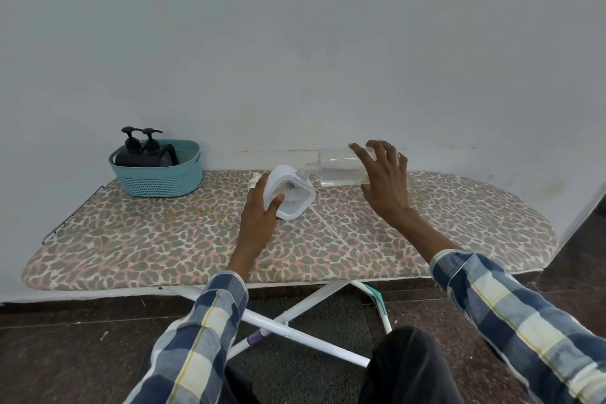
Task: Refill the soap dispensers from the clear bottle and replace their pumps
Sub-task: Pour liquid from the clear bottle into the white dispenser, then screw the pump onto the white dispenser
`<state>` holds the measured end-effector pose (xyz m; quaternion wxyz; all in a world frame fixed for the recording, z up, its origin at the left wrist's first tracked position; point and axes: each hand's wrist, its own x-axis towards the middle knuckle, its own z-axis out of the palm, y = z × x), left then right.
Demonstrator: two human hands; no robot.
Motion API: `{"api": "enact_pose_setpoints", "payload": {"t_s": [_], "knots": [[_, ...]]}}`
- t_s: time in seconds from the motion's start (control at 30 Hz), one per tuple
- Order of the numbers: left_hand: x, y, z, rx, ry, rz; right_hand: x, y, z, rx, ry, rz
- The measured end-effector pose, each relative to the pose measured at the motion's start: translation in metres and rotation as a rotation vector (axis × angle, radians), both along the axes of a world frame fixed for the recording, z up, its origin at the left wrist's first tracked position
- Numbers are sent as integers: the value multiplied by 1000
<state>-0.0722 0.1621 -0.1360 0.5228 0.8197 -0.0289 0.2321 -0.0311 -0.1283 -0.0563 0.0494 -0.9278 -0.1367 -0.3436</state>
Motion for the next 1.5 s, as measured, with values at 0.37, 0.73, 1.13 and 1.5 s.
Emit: {"api": "enact_pose_setpoints", "payload": {"t_s": [0.37,0.73,1.13,1.5], "knots": [[1,1,0,6,14,27,-5,16,-46,416,192,-53],[5,3,-4,55,19,78,-6,21,-60,1004,297,36],[2,-2,-1,96,76,83,-28,33,-66,944,-141,0],[0,-7,3,243,27,173,-34,136,-63,869,326,313]]}}
